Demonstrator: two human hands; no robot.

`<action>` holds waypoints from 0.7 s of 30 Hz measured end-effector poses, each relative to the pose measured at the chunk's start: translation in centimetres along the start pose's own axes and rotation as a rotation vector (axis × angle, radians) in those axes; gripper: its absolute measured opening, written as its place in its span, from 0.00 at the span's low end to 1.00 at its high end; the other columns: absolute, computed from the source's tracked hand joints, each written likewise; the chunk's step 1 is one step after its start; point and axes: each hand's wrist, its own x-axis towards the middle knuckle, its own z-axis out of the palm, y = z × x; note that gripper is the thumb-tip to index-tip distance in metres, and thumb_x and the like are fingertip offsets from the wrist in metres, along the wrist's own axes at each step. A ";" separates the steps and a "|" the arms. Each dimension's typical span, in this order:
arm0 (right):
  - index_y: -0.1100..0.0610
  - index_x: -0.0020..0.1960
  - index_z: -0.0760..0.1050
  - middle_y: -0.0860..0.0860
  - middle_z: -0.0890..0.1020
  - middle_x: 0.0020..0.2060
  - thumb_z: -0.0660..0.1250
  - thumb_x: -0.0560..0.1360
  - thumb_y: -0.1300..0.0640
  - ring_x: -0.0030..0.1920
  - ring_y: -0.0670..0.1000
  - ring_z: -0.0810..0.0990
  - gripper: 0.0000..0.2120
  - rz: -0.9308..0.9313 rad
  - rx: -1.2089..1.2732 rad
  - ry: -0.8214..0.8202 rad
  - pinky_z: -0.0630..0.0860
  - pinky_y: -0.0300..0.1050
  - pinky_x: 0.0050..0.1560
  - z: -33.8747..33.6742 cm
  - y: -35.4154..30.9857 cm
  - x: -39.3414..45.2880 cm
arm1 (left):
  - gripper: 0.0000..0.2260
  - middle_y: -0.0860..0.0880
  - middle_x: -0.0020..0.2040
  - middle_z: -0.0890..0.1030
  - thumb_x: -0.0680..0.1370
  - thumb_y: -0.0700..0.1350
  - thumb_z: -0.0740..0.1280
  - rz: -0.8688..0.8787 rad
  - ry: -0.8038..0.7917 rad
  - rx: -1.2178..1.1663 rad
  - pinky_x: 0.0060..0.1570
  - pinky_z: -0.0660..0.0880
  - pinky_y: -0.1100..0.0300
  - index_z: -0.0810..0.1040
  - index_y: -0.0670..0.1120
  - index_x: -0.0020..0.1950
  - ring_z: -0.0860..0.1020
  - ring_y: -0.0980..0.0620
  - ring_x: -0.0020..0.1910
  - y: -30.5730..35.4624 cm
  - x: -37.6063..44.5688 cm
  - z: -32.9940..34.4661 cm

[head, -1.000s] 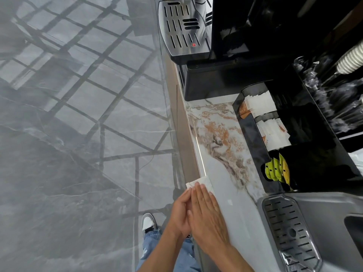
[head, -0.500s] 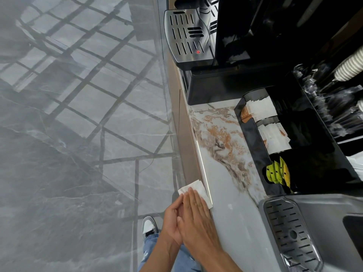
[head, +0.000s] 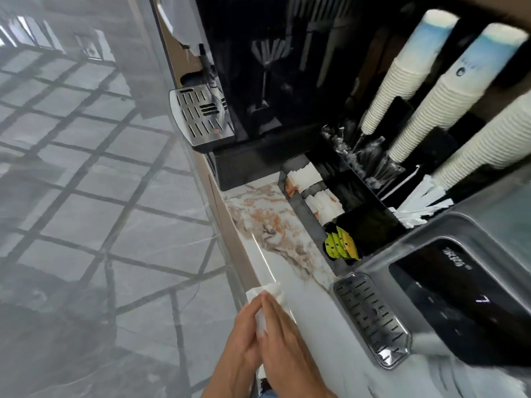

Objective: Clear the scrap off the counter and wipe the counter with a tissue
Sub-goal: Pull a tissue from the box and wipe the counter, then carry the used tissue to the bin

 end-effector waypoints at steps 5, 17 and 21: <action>0.44 0.70 0.69 0.42 0.75 0.67 0.59 0.81 0.59 0.66 0.43 0.75 0.20 0.317 0.449 0.261 0.70 0.40 0.67 -3.5 -0.2 -3.6 | 0.13 0.34 0.46 0.82 0.78 0.35 0.64 -0.017 -0.034 0.210 0.48 0.80 0.49 0.75 0.33 0.61 0.82 0.40 0.44 -1.2 -1.8 2.6; 0.58 0.46 0.81 0.50 0.84 0.39 0.72 0.75 0.58 0.38 0.47 0.81 0.03 0.693 1.059 0.718 0.74 0.39 0.38 -7.8 5.4 -13.7 | 0.22 0.29 0.51 0.83 0.67 0.39 0.71 -0.235 -0.420 0.765 0.43 0.80 0.44 0.79 0.32 0.59 0.83 0.34 0.48 -9.1 -6.4 8.3; 0.61 0.41 0.76 0.55 0.80 0.35 0.71 0.74 0.64 0.35 0.50 0.78 0.06 0.757 1.153 0.812 0.72 0.42 0.33 -8.6 6.9 -17.4 | 0.20 0.24 0.58 0.78 0.70 0.37 0.71 -0.305 -0.464 0.901 0.57 0.75 0.34 0.77 0.29 0.59 0.78 0.27 0.57 -12.5 -6.9 9.9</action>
